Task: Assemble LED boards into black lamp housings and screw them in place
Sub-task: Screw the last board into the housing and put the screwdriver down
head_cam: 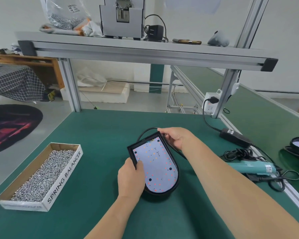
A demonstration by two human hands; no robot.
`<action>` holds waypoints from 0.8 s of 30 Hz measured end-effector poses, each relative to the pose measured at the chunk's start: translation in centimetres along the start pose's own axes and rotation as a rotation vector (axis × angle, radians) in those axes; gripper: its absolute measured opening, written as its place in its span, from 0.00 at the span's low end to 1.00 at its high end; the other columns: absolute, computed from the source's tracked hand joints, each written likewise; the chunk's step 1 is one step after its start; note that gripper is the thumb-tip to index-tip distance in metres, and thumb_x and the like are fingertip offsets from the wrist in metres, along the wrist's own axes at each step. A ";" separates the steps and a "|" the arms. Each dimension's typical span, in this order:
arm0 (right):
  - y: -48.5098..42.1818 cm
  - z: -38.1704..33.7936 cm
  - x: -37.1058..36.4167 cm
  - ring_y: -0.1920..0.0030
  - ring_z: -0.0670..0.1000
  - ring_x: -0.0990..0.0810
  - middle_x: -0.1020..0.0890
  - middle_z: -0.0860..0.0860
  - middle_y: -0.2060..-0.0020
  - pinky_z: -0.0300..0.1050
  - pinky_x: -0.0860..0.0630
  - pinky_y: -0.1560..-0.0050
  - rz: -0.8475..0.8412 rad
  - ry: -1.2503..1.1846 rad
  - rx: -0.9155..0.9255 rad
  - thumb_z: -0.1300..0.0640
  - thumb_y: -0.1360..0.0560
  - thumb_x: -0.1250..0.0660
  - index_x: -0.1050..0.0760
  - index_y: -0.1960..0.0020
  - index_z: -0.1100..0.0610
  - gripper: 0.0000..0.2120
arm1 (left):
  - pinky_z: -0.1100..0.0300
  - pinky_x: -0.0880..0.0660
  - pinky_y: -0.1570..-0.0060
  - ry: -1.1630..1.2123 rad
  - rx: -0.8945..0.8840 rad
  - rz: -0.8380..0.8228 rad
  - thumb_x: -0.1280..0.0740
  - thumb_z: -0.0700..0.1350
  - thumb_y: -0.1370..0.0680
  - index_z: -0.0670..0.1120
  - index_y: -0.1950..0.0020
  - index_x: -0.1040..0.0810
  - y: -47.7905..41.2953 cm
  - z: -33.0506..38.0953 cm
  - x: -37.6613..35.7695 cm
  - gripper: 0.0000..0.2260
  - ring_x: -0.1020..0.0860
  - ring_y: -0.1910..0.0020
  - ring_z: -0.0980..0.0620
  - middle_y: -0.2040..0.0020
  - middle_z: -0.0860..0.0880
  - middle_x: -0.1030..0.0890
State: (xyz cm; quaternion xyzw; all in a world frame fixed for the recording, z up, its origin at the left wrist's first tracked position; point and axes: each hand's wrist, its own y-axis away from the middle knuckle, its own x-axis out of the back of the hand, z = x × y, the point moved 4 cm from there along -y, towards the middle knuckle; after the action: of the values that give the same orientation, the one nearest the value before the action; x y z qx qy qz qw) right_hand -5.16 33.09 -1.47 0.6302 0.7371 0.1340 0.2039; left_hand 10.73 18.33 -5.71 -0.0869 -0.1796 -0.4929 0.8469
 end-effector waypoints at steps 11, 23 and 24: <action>0.8 2.7 2.7 0.62 0.48 0.19 0.19 0.56 0.58 0.38 0.19 0.59 0.095 0.209 0.033 0.69 0.23 0.33 0.20 0.48 0.68 0.06 | 0.55 0.37 0.69 -0.065 -0.013 0.009 0.39 0.42 0.20 0.43 0.63 0.37 -0.2 0.0 -0.2 0.13 0.36 0.69 0.48 0.68 0.49 0.31; 10.0 3.9 3.5 0.44 0.58 0.24 0.20 0.57 0.44 0.50 0.30 0.45 0.138 1.313 0.168 0.24 0.25 0.61 0.24 0.48 0.56 0.42 | 0.58 0.38 0.72 -0.149 0.055 0.011 0.37 0.44 0.21 0.42 0.63 0.33 -0.6 0.4 -0.1 0.12 0.33 0.70 0.50 0.66 0.48 0.27; 10.6 4.5 3.7 0.47 0.58 0.25 0.22 0.55 0.49 0.50 0.30 0.48 0.144 1.341 0.147 0.22 0.27 0.60 0.27 0.54 0.54 0.40 | 0.58 0.38 0.72 -0.157 0.059 0.007 0.37 0.44 0.21 0.41 0.63 0.32 -0.7 0.4 -0.1 0.12 0.33 0.70 0.51 0.66 0.48 0.26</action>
State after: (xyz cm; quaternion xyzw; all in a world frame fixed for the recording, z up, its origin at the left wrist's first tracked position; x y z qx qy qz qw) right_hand 5.73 38.31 -1.09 0.4705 0.6675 0.4587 -0.3503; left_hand 10.05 18.18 -5.39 -0.1012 -0.2596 -0.4762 0.8340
